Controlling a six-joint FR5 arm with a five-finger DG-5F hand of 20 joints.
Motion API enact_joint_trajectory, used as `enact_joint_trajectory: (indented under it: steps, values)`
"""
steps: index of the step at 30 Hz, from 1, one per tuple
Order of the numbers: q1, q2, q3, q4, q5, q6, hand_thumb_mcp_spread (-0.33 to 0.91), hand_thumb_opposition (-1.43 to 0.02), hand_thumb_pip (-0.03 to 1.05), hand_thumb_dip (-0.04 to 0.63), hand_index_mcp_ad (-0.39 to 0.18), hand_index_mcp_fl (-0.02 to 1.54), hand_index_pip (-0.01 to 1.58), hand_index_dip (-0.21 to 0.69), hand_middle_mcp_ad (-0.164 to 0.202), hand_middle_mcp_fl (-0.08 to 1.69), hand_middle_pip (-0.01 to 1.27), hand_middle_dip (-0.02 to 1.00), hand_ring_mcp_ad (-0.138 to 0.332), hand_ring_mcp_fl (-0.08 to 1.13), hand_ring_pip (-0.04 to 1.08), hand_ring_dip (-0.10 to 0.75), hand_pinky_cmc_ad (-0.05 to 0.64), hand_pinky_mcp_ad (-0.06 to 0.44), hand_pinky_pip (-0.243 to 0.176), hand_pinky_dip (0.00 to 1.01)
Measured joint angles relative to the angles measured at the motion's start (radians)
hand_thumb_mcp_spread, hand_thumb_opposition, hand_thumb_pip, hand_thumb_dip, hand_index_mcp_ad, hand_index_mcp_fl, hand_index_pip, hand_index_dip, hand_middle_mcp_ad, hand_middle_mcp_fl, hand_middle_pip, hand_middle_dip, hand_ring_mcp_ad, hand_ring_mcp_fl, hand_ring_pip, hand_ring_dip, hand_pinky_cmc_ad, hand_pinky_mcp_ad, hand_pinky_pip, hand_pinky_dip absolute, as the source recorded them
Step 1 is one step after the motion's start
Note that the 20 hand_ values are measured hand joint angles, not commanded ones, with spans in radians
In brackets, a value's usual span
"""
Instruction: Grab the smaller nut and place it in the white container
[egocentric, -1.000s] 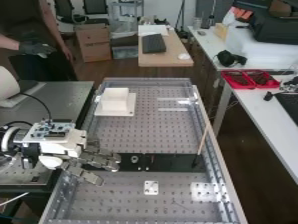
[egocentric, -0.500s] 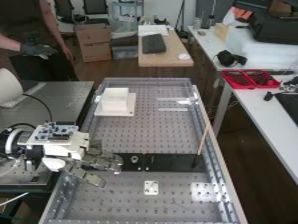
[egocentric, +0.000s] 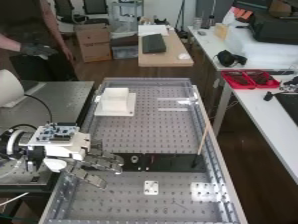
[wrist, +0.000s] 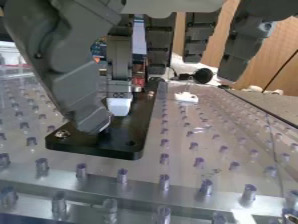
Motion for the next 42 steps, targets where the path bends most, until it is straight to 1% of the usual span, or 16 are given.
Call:
enact_joint_trajectory:
  steps: [1, 5, 9, 10, 11, 13, 23, 27, 42]
  values:
    - [0.0, 0.0, 0.0, -0.001, 0.0, 0.0, 0.39, -0.81, 0.78, 0.202, -0.138, 0.01, 1.56, 0.143, 0.047, 0.13, 0.11, 0.24, 0.145, 0.0, 0.1, 0.124, 0.346, 0.311, 0.051, 0.2]
    - [-0.002, 0.003, -0.001, -0.001, -0.003, 0.001, 0.4, -0.81, 0.78, 0.204, -0.138, 0.01, 1.56, 0.143, 0.047, 0.13, 0.11, 0.24, 0.147, 0.0, 0.1, 0.124, 0.346, 0.309, 0.051, 0.2]
    - [-0.004, 0.004, -0.002, -0.002, -0.004, -0.001, 0.4, -0.81, 0.78, 0.204, -0.136, 0.01, 1.56, 0.143, 0.047, 0.13, 0.11, 0.24, 0.134, 0.0, 0.1, 0.124, 0.346, 0.314, 0.051, 0.2]
    - [-0.004, 0.004, -0.002, -0.002, -0.004, -0.001, 0.4, -0.81, 0.78, 0.204, -0.138, 0.01, 1.56, 0.143, 0.044, 0.13, 0.11, 0.24, 0.127, 0.0, 0.1, 0.124, 0.346, 0.307, 0.051, 0.2]
    - [-0.005, 0.005, -0.002, -0.002, -0.005, -0.001, 0.4, -0.81, 0.78, 0.204, -0.138, 0.01, 1.56, 0.143, 0.044, 0.13, 0.11, 0.24, 0.127, 0.0, 0.1, 0.124, 0.353, 0.298, 0.051, 0.2]
    - [-0.005, 0.004, -0.002, -0.002, -0.005, -0.001, 0.4, -0.81, 0.78, 0.204, -0.138, 0.01, 1.56, 0.143, 0.044, 0.13, 0.11, 0.24, 0.127, 0.0, 0.1, 0.124, 0.339, 0.293, 0.051, 0.2]
    - [-0.007, 0.001, -0.006, 0.007, -0.005, 0.002, 0.4, -0.81, 0.78, 0.204, -0.138, 0.01, 1.56, 0.143, 0.044, 0.13, 0.11, 0.24, 0.129, 0.0, 0.1, 0.124, 0.335, 0.293, 0.051, 0.2]
    - [-0.007, 0.002, -0.008, 0.005, -0.004, 0.002, 0.4, -0.81, 0.78, 0.204, -0.138, 0.06, 1.56, 0.143, 0.044, 0.13, 0.11, 0.24, 0.129, 0.0, 0.1, 0.124, 0.335, 0.293, 0.051, 0.2]
    - [-0.007, 0.012, -0.014, 0.002, -0.001, 0.005, 0.4, -0.81, 0.78, 0.204, -0.136, 0.06, 1.56, 0.143, 0.044, 0.13, 0.11, 0.24, 0.129, 0.0, 0.1, 0.124, 0.328, 0.295, 0.051, 0.2]
